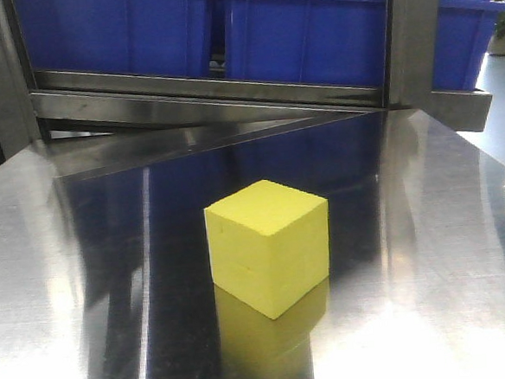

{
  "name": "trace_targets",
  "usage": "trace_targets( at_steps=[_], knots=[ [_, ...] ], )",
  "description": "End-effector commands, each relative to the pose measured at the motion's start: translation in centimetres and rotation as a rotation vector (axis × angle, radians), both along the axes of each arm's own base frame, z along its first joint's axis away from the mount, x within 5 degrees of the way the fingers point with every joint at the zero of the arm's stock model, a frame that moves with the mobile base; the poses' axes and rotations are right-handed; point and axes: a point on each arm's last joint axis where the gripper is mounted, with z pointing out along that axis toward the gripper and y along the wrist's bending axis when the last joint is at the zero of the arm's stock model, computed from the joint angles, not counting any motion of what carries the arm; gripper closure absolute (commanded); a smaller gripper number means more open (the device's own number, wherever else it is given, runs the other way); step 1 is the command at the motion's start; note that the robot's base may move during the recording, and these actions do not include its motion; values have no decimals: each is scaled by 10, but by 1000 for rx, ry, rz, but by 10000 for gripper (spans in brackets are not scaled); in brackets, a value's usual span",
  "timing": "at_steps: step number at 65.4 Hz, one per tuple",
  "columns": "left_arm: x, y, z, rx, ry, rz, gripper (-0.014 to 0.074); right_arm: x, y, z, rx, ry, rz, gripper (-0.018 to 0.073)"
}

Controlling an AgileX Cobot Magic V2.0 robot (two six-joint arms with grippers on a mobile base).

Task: Place yellow foam block on left shelf second layer
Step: 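Lower the open right gripper over the yellow foam cube, then close the right gripper on the yellow foam cube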

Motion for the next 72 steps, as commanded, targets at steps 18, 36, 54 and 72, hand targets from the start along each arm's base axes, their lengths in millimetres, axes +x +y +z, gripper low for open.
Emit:
trace_targets(
  at_steps=[18,36,54,72],
  knots=[
    [0,-2,0,-7,-71,-25,460,51,93,14,-137,177,199,-65],
    [0,-2,0,-7,-71,-25,460,72,147,-15,-227,269,278,-65],
    [0,-2,0,-7,-71,-25,460,86,158,-41,-300,307,273,-65],
    [0,-2,0,-7,-71,-25,460,92,165,-54,-307,316,273,-65]
  ],
)
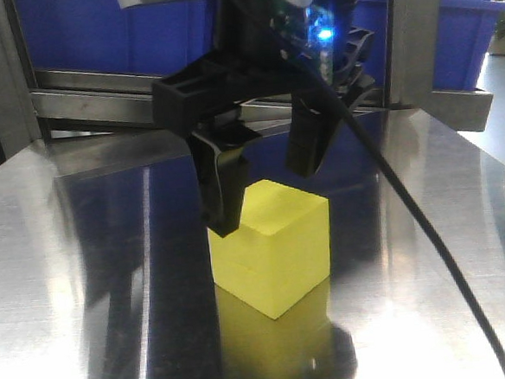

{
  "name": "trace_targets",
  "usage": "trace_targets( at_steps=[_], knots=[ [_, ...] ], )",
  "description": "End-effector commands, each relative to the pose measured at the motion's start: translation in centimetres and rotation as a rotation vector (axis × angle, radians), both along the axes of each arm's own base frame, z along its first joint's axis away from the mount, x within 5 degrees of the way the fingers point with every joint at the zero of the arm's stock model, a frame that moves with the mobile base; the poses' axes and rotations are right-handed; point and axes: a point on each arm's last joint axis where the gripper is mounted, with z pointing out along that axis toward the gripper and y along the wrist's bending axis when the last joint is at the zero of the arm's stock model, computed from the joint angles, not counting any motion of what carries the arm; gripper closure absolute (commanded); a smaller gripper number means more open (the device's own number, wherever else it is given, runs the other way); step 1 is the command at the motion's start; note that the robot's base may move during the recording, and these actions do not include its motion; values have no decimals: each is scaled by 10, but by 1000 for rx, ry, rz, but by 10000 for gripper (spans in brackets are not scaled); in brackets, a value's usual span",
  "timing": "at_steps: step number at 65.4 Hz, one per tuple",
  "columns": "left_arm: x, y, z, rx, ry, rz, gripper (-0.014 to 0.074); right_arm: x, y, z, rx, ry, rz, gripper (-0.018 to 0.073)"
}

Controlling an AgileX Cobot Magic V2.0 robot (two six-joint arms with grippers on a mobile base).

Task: Place yellow foam block on left shelf second layer
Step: 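Close the right gripper on the yellow foam cube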

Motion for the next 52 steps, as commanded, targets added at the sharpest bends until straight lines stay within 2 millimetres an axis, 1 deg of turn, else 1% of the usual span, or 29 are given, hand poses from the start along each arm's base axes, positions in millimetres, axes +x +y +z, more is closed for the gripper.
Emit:
trace_targets(
  at_steps=[1,13,23,43,52],
  knots=[
    [0,-2,0,-7,-71,-25,460,4,1,20,69,-76,0,-65],
    [0,-2,0,-7,-71,-25,460,10,4,9,35,-75,7,-65],
    [0,-2,0,-7,-71,-25,460,16,2,2,13,-70,-6,-65],
    [0,-2,0,-7,-71,-25,460,22,4,-10,-28,-62,0,-65],
    [0,-2,0,-7,-71,-25,460,21,4,-9,-25,-65,1,-65]
  ],
)
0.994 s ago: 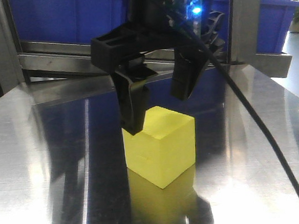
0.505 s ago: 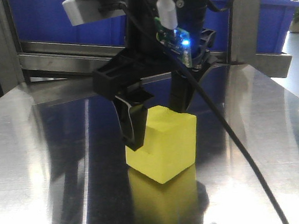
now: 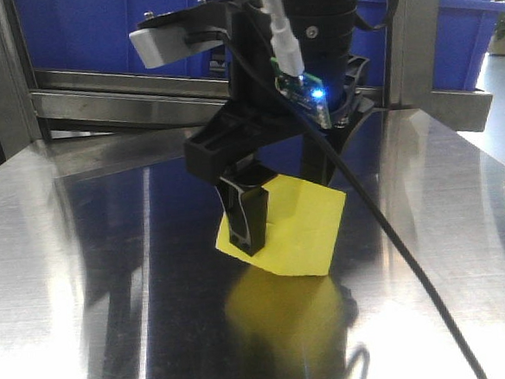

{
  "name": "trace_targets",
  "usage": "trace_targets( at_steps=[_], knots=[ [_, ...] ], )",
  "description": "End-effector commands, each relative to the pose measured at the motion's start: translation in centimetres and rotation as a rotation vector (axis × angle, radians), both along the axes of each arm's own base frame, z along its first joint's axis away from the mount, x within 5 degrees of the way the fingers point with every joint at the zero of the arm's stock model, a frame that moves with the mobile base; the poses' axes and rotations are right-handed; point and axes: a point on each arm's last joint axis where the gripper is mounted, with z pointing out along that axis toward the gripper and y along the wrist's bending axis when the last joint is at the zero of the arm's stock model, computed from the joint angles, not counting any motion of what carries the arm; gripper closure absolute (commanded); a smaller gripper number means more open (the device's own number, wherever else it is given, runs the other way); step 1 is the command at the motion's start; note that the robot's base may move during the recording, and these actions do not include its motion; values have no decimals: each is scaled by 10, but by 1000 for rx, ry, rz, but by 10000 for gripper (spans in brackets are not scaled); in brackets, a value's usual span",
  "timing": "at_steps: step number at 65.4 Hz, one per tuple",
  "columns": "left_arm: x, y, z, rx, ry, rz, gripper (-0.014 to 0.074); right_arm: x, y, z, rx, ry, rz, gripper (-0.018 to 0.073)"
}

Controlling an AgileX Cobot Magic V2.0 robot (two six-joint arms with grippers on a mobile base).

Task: Place yellow foam block on left shelf second layer
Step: 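Close the right gripper on the yellow foam cube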

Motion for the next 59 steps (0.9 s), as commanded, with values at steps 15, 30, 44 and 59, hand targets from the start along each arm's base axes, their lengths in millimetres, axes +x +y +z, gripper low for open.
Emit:
trace_targets(
  at_steps=[15,30,44,59],
  knots=[
    [0,-2,0,-7,-71,-25,460,-7,-2,38,110,-90,12,-65],
    [0,-2,0,-7,-71,-25,460,-7,-7,46,125,-107,2,-65],
    [0,-2,0,-7,-71,-25,460,-8,-4,46,165,-92,-10,-65],
    [0,-2,0,-7,-71,-25,460,-8,-3,31,175,-84,-13,-65]
  ],
)
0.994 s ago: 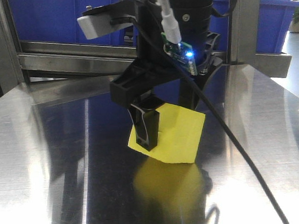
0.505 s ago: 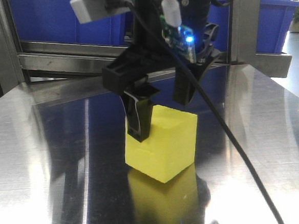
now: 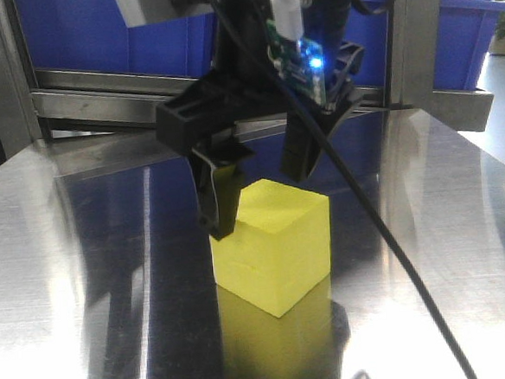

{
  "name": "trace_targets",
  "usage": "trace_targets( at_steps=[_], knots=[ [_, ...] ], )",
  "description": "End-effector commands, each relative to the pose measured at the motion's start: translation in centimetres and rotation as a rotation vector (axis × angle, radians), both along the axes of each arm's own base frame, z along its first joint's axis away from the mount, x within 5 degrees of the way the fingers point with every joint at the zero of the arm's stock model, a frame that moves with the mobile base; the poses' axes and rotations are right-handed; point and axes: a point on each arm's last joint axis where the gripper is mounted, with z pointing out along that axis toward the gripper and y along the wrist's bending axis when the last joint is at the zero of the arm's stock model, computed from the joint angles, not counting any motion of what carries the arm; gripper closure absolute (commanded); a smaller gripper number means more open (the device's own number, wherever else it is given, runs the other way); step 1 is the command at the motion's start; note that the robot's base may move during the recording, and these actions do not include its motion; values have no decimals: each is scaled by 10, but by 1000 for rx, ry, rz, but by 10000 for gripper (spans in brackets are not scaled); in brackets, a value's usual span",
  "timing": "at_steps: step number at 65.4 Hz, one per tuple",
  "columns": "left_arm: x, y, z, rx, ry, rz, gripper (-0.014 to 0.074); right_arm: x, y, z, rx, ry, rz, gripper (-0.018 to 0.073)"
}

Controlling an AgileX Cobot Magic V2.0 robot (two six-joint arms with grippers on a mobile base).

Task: Place yellow foam block on left shelf second layer
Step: 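Close the right gripper on the yellow foam cube, then lift the cube with the right gripper and raise it off the table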

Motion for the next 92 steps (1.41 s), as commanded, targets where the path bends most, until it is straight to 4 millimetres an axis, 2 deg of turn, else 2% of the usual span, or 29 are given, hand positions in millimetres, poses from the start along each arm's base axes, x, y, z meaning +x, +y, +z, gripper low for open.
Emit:
trace_targets(
  at_steps=[1,8,13,17,20,33,38,52,65,84,92],
  knots=[
    [0,-2,0,-7,-71,-25,460,1,-3,16,62,-60,-3,-65],
    [0,-2,0,-7,-71,-25,460,1,-2,4,42,-41,-3,-65],
    [0,-2,0,-7,-71,-25,460,1,-2,2,45,-43,-3,-57],
    [0,-2,0,-7,-71,-25,460,1,-2,4,54,-52,-3,-15],
    [0,-2,0,-7,-71,-25,460,1,-2,6,63,-60,-3,38],
    [0,-2,0,-7,-71,-25,460,-3,-6,22,112,-106,-2,387],
    [0,-2,0,-7,-71,-25,460,-6,-9,29,155,-147,-2,450],
    [0,-2,0,-7,-71,-25,460,-22,-26,46,352,-337,5,455],
    [0,-2,0,-7,-71,-25,460,-45,-57,54,509,-505,-3,455],
    [0,-2,0,-7,-71,-25,460,-74,-128,47,536,-613,-132,455],
    [0,-2,0,-7,-71,-25,460,-96,-161,50,562,-694,-199,455]
  ],
)
